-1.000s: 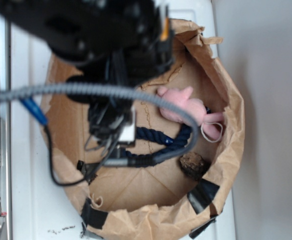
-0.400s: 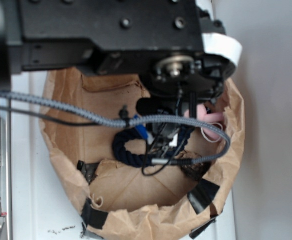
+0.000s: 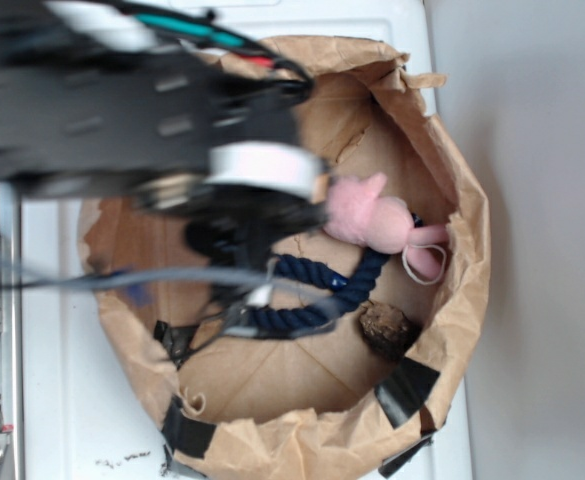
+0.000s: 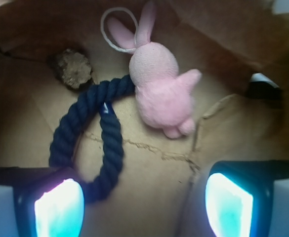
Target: Grab the pink bunny.
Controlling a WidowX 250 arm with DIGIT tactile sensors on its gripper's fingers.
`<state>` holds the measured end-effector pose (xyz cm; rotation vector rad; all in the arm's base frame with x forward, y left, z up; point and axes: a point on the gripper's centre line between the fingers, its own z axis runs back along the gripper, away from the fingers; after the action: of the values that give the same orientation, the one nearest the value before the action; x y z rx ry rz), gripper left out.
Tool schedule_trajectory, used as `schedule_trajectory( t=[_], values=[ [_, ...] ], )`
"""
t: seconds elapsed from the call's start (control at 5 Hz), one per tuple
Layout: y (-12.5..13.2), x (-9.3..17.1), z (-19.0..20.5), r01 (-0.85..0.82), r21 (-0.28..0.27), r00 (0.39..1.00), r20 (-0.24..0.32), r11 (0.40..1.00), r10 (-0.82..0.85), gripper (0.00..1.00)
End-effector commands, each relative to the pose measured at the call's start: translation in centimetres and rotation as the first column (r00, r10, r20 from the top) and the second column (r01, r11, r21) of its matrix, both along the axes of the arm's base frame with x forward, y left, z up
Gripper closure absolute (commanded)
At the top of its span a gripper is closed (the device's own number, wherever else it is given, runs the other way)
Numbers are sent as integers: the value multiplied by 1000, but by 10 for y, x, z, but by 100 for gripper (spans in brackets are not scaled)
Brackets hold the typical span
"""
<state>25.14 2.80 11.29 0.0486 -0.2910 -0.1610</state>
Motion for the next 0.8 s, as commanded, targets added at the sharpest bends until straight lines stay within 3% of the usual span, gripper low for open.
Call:
schedule_trajectory(
  t=[0.0,0.4,0.6],
  values=[
    [-13,-2,7,118,-11,993,-5,993,-118,0],
    [-13,-2,7,118,-11,993,-5,993,-118,0],
    [-12,6,-2,80,42,995,64,996,-83,0]
  ],
)
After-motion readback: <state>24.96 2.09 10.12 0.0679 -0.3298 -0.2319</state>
